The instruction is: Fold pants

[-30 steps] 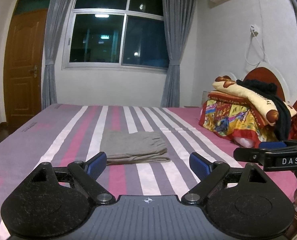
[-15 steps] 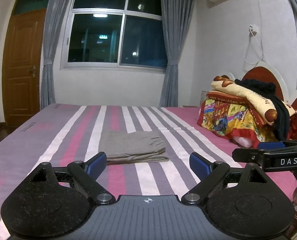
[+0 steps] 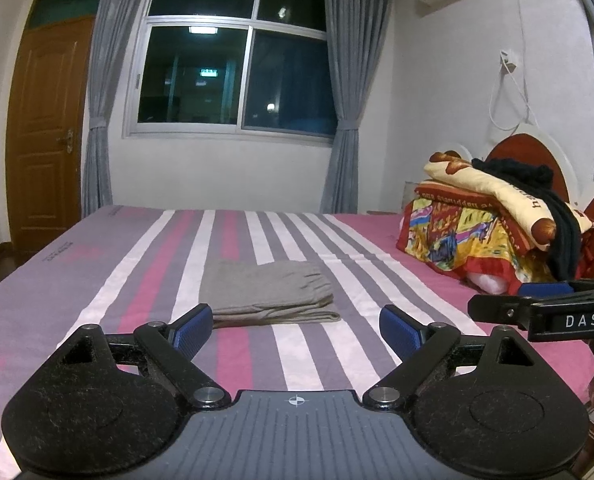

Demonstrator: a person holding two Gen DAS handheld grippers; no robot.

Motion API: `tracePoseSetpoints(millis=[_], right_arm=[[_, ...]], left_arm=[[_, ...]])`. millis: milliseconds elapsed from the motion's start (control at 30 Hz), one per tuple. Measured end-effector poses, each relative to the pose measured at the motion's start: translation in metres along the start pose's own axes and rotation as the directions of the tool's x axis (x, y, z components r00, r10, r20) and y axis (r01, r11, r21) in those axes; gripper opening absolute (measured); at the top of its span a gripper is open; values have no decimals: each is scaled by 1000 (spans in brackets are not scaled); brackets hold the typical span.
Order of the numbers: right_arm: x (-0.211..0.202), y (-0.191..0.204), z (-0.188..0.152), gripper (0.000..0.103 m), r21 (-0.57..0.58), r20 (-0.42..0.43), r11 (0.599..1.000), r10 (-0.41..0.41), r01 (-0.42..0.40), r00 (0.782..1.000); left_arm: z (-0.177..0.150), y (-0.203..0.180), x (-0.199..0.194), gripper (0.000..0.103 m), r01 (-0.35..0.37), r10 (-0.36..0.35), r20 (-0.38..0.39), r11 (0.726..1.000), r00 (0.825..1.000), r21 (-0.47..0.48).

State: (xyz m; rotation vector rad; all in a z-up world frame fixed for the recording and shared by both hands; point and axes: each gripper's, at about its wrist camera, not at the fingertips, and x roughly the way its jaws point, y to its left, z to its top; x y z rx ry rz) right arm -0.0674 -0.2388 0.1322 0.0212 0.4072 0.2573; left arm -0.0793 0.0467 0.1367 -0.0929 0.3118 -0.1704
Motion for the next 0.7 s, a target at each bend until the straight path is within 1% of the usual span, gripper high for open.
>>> tracePoseSetpoints(millis=[133,267,500,700], right_arm=[[0,-1,0,97,0,-1,1000,1,-1,1000],[0,-1,0,98,-2,-2,1000,1,-1,1000],[0,0,0,98,-1,-1,1000,1,-1,1000],[0,-1,0,98,-1,0,1000,1,-1,1000]], left_arm=[[-1,3,1,91,-2,2,4,1000,1000,-2],[-3,1,-1,97,2,-2,8,1000,1000,-1],[-5,-1,-4,98,11,-11,21,1000,1000,-2],[-5,-4,-8,98,31,-32,46,999,998,25]])
